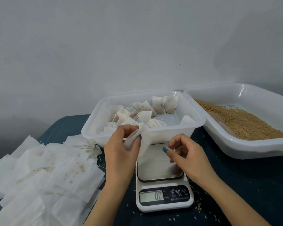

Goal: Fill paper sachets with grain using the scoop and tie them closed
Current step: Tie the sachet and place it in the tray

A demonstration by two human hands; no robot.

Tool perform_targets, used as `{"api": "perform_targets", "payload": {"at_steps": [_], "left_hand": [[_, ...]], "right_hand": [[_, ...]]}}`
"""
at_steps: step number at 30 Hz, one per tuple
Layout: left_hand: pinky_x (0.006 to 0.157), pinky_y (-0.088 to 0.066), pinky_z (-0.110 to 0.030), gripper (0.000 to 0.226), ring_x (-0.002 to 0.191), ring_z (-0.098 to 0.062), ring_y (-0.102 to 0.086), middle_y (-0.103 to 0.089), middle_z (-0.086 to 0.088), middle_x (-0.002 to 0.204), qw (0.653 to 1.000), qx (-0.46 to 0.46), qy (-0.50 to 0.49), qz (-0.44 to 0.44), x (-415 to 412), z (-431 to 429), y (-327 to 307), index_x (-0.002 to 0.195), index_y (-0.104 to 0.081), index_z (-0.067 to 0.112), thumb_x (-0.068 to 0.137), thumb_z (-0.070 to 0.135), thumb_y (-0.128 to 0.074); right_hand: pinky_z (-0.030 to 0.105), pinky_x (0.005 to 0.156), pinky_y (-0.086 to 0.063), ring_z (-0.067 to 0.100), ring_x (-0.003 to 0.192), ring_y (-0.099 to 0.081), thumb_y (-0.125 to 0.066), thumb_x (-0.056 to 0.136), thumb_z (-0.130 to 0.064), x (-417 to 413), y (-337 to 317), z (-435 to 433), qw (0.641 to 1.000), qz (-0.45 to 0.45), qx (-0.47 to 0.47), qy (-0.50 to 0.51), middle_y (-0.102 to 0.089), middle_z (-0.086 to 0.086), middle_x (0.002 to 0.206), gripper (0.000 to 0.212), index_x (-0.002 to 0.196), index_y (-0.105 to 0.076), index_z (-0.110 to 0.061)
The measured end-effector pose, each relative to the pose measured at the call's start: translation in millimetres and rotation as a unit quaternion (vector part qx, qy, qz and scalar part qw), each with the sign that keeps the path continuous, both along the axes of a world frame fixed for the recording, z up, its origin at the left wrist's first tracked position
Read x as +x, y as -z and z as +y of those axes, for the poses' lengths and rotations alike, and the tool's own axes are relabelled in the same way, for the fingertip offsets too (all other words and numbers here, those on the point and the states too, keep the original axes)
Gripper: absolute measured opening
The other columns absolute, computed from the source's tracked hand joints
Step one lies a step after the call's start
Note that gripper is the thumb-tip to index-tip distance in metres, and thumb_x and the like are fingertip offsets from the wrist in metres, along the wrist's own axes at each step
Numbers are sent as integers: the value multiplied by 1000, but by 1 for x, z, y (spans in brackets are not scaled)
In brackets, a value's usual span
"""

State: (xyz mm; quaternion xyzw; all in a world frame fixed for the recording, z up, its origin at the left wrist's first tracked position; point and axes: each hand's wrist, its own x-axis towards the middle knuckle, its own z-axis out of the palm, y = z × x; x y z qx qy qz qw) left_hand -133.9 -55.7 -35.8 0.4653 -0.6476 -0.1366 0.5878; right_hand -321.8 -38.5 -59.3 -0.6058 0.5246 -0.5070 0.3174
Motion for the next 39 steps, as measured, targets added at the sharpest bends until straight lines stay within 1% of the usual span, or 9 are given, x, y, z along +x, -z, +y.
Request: {"api": "perform_targets", "payload": {"at_steps": [3, 5, 9, 12, 15, 19, 23, 32, 39], "left_hand": [[72, -45, -11, 30, 86, -2, -62, -66, 17, 90, 997, -38, 8, -64, -7, 5, 2, 94, -65, 26, 81, 1, -74], [73, -45, -10, 29, 85, -3, -61, -66, 13, 92, 991, -63, 18, -119, -12, 9, 4, 97, -68, 18, 79, -3, -75], [80, -46, -15, 29, 95, -8, -61, -66, 9, 97, 981, -85, 30, -169, -16, 12, 8, 102, -71, 16, 82, -3, -74], [84, -48, -17, 31, 100, -6, -61, -66, 10, 103, 975, -101, 59, -188, -18, 12, 11, 110, -71, 18, 85, 2, -73], [91, -49, -21, 36, 107, -5, -59, -63, 14, 112, 972, -101, 87, -192, -22, 12, 14, 119, -69, 21, 85, 10, -74], [98, -44, -15, 38, 114, -1, -56, -61, 18, 119, 977, -73, 102, -173, -23, 15, 14, 125, -66, 25, 87, 24, -62], [95, -44, -13, 36, 113, 2, -57, -64, 18, 117, 983, -41, 111, -139, -23, 16, 13, 124, -67, 25, 89, 27, -57], [88, -44, -5, 38, 106, 8, -63, -70, 24, 109, 990, 23, 122, -63, -21, 16, 11, 118, -68, 29, 90, 5, -58], [92, -47, -17, 43, 109, 0, -59, -64, 19, 113, 987, 38, 115, -110, -16, 11, 12, 118, -62, 27, 84, 1, -67]], "right_hand": [[22, 51, -51, 11, 66, -68, -68, 81, -43, 10, -5, 6, 994, -66, 7, -81, -72, -6, 82, 22, 89, -68, -22], [22, 50, -52, 8, 67, -69, -65, 81, -41, 17, -6, 8, 988, -103, 24, -114, -74, -4, 84, 28, 97, -69, -18], [26, 51, -56, 14, 75, -73, -64, 80, -39, 21, -9, 9, 984, -148, 36, -95, -75, -4, 88, 31, 101, -69, -16], [25, 54, -57, 16, 79, -73, -63, 83, -33, 17, -10, 8, 984, -152, 42, -79, -75, -4, 89, 26, 102, -69, -16], [22, 55, -56, 15, 78, -73, -61, 94, -17, 15, -9, 8, 985, -152, 34, -72, -75, 0, 91, 13, 101, -71, -14], [24, 58, -57, 21, 80, -73, -61, 94, -12, 12, -9, 7, 984, -162, 28, -66, -74, 6, 87, 13, 99, -73, -12], [22, 57, -55, 14, 76, -72, -62, 94, -11, 11, -8, 7, 988, -135, 12, -69, -74, 0, 84, 12, 97, -73, -14], [22, 56, -54, 11, 76, -72, -62, 94, -23, 12, -3, 8, 997, -54, -26, -48, -72, -7, 86, 10, 98, -71, -22], [29, 61, -57, 11, 86, -69, -59, 96, -20, 11, -1, 11, 995, 26, -44, -83, -69, -13, 94, 12, 97, -68, -28]]}}
